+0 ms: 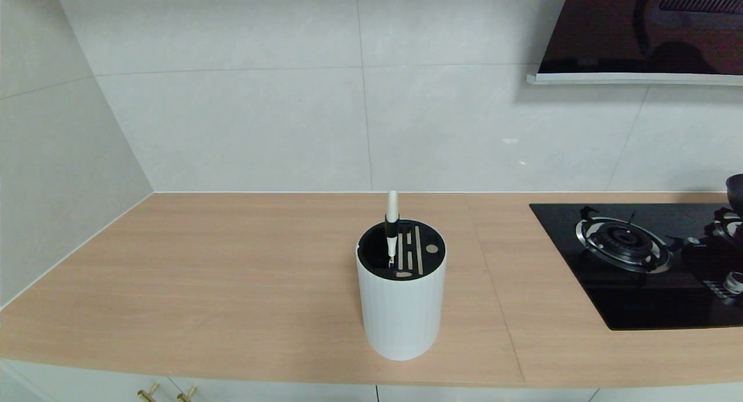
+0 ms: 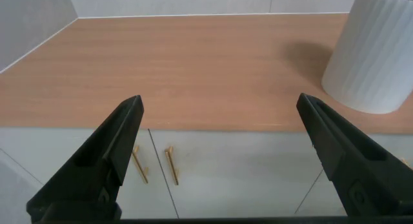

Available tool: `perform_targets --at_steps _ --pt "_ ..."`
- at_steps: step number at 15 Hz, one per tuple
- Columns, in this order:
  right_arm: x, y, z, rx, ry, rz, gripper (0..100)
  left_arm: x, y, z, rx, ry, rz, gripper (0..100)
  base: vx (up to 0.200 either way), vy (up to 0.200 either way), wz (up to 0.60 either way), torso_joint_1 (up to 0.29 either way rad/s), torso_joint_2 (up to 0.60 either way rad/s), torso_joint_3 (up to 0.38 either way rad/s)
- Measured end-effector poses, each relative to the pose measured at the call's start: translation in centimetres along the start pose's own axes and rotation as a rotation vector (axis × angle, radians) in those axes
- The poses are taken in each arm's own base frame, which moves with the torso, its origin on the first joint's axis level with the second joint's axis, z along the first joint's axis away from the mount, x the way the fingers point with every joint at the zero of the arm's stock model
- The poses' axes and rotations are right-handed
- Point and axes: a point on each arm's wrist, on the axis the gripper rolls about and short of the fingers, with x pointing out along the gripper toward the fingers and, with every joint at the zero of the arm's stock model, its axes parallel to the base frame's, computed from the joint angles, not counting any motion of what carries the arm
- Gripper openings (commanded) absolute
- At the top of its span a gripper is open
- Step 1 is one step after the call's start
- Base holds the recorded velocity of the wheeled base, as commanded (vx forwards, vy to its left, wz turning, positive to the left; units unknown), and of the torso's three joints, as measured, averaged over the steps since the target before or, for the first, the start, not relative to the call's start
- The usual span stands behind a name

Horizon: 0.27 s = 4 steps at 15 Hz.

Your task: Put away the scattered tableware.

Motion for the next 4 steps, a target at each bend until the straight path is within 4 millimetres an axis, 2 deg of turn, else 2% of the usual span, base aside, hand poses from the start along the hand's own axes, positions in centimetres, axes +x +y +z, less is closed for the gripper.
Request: perform_targets --at_steps 4 --pt "0.00 0.00 -0.01 0.001 0.001 0.001 100 0.00 0.00 0.00 -0.006 0.000 0.000 100 0.000 0.000 0.00 0.000 0.00 0.000"
